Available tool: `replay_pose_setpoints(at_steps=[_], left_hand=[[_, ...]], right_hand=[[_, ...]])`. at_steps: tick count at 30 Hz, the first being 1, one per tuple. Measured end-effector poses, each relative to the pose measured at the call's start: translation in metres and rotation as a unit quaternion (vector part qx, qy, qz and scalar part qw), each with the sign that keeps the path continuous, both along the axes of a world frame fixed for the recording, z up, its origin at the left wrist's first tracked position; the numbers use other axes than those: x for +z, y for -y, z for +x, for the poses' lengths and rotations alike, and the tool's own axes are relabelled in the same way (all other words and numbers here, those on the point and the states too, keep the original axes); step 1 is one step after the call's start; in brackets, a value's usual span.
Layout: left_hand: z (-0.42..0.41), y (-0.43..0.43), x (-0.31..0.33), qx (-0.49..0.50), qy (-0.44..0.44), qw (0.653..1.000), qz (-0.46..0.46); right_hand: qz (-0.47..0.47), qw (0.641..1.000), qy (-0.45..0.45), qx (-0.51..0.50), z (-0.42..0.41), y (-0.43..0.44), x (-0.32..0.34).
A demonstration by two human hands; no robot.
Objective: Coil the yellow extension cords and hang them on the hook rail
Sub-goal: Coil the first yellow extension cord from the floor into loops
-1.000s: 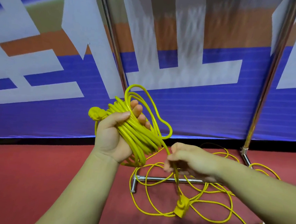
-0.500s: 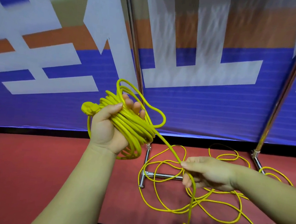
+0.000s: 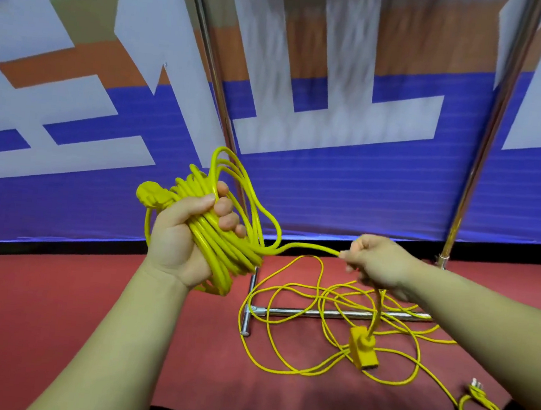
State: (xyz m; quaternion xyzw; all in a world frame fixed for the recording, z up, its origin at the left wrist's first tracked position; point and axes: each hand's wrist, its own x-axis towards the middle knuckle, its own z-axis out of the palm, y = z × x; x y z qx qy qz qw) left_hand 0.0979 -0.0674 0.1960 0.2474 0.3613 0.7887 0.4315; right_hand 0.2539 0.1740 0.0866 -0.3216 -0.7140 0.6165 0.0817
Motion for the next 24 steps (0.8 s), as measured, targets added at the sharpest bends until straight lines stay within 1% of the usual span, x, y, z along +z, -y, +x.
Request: replay_pose_setpoints(at_steps=[2,4,7,9,11,16,20,24], left_hand=[[0.011,-0.01,-0.006,-0.011,-0.029,0.999,-0.042],[0.022,-0.02,-0.014,-0.022,-0.053,0.993,-0.099],[0.038,-0.032,-0.021,-0.037,-0.069,0.983,-0.168],[0.046,-0.041,-0.026,-0.049,-0.054,0.979,-0.191],[0.051,-0.048,-0.029,-0.06,-0.041,0.976,-0.203],[0.06,-0.064,-0.035,-0.059,-0.078,0.97,-0.224],[0.065,-0.073,-0.034,-0.085,-0.095,0.968,-0.217],[0.068,-0.083,-0.036,-0.12,-0.067,0.973,-0.187]], right_hand=[[-0.042,0.996,-0.047,-0.06,-0.002,-0.004,0.023],[-0.076,0.99,-0.09,-0.077,-0.002,-0.003,0.047],[-0.109,0.981,-0.15,-0.061,0.002,-0.001,0.078],[-0.079,0.985,-0.152,-0.035,0.008,-0.003,0.093],[-0.043,0.99,-0.133,-0.004,0.014,-0.008,0.102],[-0.044,0.994,-0.093,0.026,0.026,-0.017,0.115],[-0.074,0.991,-0.114,-0.01,0.031,-0.019,0.122],[-0.14,0.977,-0.137,-0.08,0.028,-0.018,0.122]])
